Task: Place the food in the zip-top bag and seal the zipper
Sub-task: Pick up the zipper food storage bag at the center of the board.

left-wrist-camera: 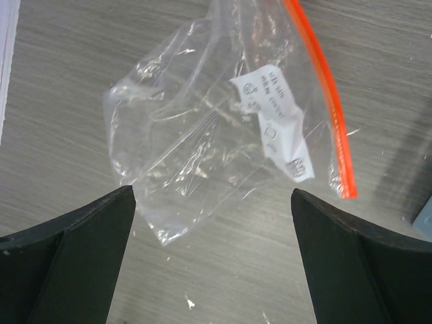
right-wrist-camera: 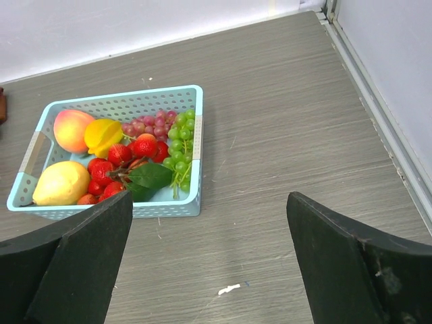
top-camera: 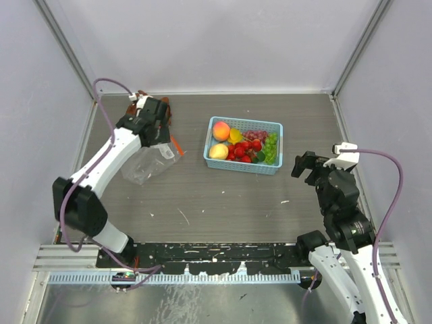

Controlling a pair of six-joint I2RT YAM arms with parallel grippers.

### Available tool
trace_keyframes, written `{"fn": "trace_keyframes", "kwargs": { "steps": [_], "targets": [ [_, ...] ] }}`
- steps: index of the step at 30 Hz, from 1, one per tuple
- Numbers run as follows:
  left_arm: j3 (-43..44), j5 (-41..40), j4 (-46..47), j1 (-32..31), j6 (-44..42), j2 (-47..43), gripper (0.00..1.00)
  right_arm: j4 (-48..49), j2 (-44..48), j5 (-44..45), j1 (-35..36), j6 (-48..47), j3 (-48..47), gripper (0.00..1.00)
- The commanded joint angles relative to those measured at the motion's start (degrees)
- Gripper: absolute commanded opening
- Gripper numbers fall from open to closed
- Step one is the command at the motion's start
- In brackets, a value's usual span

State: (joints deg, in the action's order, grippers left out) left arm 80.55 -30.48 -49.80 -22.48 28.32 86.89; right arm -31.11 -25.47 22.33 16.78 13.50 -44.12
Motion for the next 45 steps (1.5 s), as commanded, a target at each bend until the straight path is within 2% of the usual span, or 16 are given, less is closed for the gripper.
{"fn": "trace_keyframes", "kwargs": {
  "steps": [1,10,15,24,28,31,37,40,42,45],
  "targets": [
    [6.9,-5.0,0.0,-1.5,0.7,6.7,1.0,4.2,1.5,-1.2,0.2,-1.2,0.1,1.0],
    [21.6,-8.9,-3.8,-3.1,-4.1,24.7,0.88,5.2,1.7,-4.4,0.2,-2.4,0.8,1.0],
    [28.3,-10.5,-4.9,-3.2,-6.8,32.3,0.75,5.2,0.6,-5.5,0.2,-2.7,0.8,1.0],
    [35.9,-11.7,-9.1,-3.2,-8.9,41.5,0.71,5.2,0.4,-6.4,0.2,-3.0,0.8,1.0],
    [35.5,-12.1,-9.2,-3.2,-9.4,42.2,0.64,5.2,0.2,-6.8,0.2,-3.1,0.9,1.0],
    [33.5,-11.4,-8.1,-3.2,-9.7,41.4,0.54,5.3,-0.2,-7.5,0.2,-3.2,0.8,1.0],
    [28.6,-10.3,-7.0,-3.3,-9.3,37.9,0.2,5.4,-1.3,-9.3,0.2,-3.0,0.4,1.0],
    [24.1,-9.2,-5.7,-3.3,-9.3,34.4,0.08,5.4,-2.2,-12.8,0.2,-2.7,-0.1,1.0],
    [21.1,-8.8,-5.1,-3.4,-9.1,31.5,0.01,4.9,-3.2,-14.3,0.2,-2.3,-0.6,1.0],
    [16.4,-8.3,-4.3,-3.6,-9.1,26.5,0.0,3.1,-5.7,-16.9,0.3,-1.8,-2.2,1.0]
  ]
}}
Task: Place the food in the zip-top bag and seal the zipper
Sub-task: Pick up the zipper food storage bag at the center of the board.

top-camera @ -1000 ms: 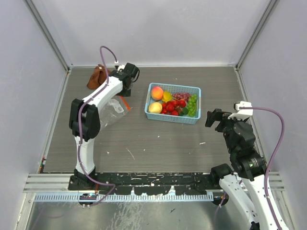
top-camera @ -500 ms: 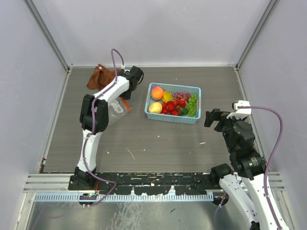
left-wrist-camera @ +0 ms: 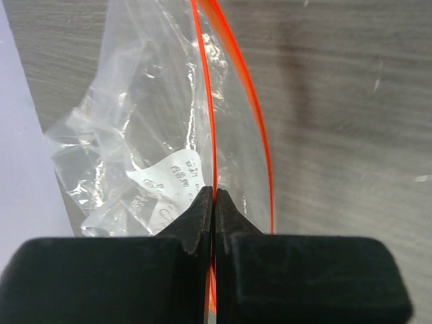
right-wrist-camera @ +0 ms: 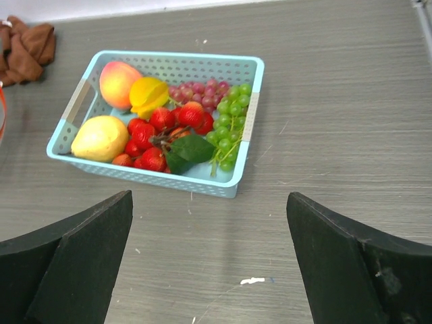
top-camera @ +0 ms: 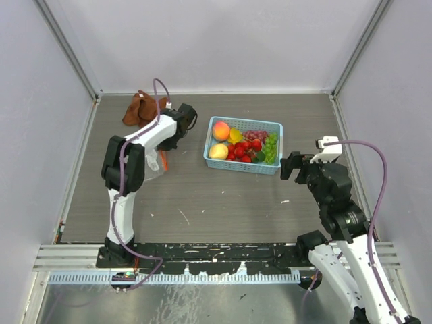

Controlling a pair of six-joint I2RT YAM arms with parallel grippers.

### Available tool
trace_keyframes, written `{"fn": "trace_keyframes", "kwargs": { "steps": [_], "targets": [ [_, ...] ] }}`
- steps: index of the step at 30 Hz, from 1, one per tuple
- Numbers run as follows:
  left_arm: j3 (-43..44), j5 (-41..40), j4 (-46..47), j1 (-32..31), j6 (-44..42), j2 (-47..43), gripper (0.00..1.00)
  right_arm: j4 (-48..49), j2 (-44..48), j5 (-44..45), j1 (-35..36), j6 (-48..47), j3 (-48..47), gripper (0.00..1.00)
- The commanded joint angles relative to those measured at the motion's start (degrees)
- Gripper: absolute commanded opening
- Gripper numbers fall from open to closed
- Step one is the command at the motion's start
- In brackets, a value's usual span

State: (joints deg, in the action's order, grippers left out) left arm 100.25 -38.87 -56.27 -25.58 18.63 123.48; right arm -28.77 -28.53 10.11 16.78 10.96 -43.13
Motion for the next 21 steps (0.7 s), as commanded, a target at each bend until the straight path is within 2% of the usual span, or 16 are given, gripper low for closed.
{"fn": "trace_keyframes", "kwargs": {
  "steps": [1,6,14,21],
  "targets": [
    [-4.9,0.6,2.5,-0.6,0.4,-11.9,0.0,0.3,-3.4,-5.5,0.2,0.9,-3.7,1.0],
    [-11.7,0.6,2.3,-2.7,0.5,-21.4,0.0,1.1,-6.5,-8.1,0.2,4.2,-3.1,1.0],
    [-17.7,3.7,2.6,-8.6,-0.3,-35.0,0.0,8.4,-13.4,-18.5,0.4,11.6,-0.5,1.0],
    [-23.0,5.3,4.5,-16.7,-2.4,-45.5,0.0,12.2,-16.0,-17.4,5.4,17.8,-0.5,1.0]
  ]
}}
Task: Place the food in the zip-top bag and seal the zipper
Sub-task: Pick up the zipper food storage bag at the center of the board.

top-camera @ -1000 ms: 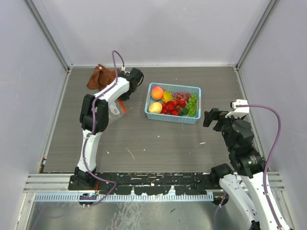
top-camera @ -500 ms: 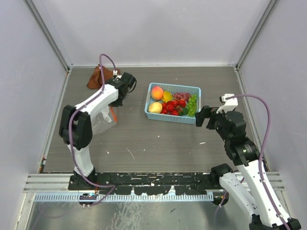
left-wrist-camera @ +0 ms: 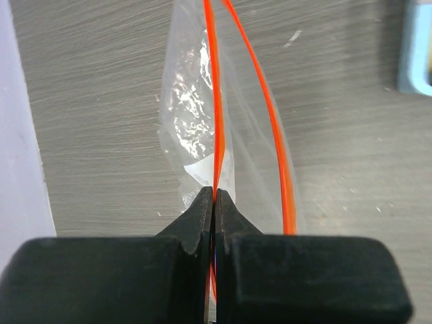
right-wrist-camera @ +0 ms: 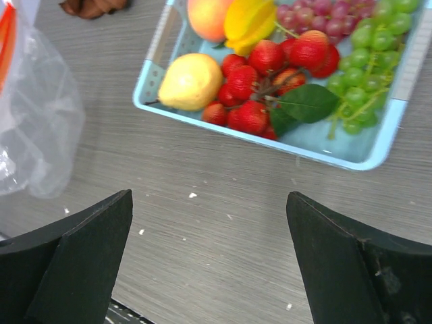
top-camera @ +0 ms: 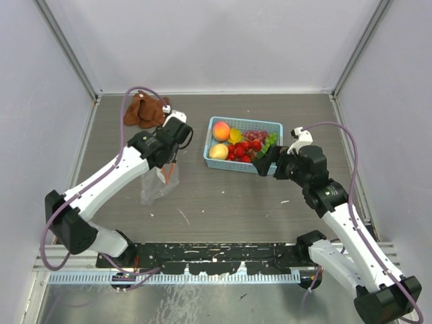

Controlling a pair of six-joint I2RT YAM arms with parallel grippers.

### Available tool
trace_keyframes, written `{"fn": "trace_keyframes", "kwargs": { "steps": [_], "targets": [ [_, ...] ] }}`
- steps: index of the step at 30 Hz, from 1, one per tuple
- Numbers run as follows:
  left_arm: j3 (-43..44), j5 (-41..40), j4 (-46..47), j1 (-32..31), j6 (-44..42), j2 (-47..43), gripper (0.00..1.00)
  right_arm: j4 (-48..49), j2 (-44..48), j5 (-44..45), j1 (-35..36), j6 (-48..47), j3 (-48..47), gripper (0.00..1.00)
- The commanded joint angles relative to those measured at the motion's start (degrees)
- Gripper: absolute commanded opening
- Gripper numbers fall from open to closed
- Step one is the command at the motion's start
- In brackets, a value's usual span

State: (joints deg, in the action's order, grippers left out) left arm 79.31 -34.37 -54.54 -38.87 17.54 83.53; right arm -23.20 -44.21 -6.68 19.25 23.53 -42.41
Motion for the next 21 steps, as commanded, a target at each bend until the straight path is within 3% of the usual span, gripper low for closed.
{"fn": "trace_keyframes", "kwargs": {
  "steps": [1,9,21],
  "targets": [
    [-2.8,0.8,3.3,-4.4,-1.3,-6.8,0.0,7.0,-0.6,0.6,4.2,6.0,-1.4,1.0],
    [-8.6,5.1,8.7,-11.1,-0.7,-13.6,0.0,11.1,-6.9,7.8,14.4,13.7,-3.9,0.98],
    [-12.6,0.7,12.7,-18.8,-0.6,-15.9,0.0,12.7,-19.0,15.9,26.3,23.4,-11.4,0.95]
  ]
}}
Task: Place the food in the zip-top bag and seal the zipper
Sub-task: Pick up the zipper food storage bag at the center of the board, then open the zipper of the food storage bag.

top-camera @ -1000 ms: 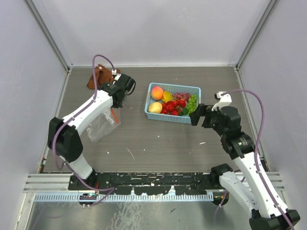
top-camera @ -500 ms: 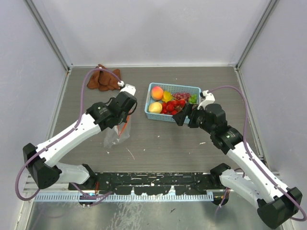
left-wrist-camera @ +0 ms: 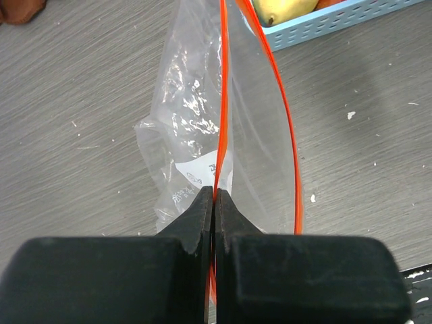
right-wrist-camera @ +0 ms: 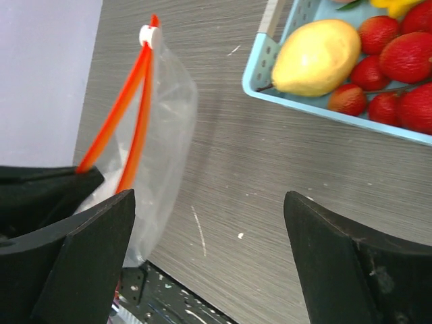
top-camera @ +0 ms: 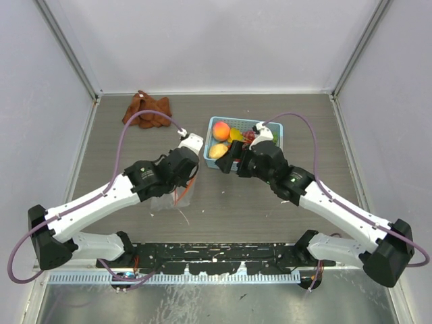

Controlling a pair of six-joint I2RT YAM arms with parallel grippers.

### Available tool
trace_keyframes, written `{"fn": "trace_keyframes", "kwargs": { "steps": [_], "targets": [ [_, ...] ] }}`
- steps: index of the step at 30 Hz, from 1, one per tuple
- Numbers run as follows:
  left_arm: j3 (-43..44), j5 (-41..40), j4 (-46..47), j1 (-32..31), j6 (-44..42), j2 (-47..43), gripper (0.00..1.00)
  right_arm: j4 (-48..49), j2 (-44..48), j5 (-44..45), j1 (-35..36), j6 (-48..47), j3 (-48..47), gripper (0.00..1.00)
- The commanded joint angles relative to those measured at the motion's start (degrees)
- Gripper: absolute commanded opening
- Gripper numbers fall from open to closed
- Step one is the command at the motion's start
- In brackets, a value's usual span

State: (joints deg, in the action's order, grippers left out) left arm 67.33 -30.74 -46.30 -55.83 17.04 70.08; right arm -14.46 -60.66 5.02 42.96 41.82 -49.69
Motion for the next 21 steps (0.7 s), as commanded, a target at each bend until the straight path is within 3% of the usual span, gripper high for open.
{"fn": "trace_keyframes", "kwargs": {
  "steps": [1,11,21],
  "targets": [
    [-0.9,-3.4,4.8,-2.4,0.1,-2.6,0.0,4.2,-3.3,4.5,3.2,6.1,-4.6,0.94],
    [-2.8,-10.6,6.7,-8.4,1.0,-2.0,0.0,8.2,-11.1,4.1,6.4,13.5,-6.7,0.85],
    [-2.4,-13.1,7.8,-11.2,0.9,0.9,0.0,10.8,-16.5,0.3,6.9,14.6,-6.6,0.77]
  ]
}}
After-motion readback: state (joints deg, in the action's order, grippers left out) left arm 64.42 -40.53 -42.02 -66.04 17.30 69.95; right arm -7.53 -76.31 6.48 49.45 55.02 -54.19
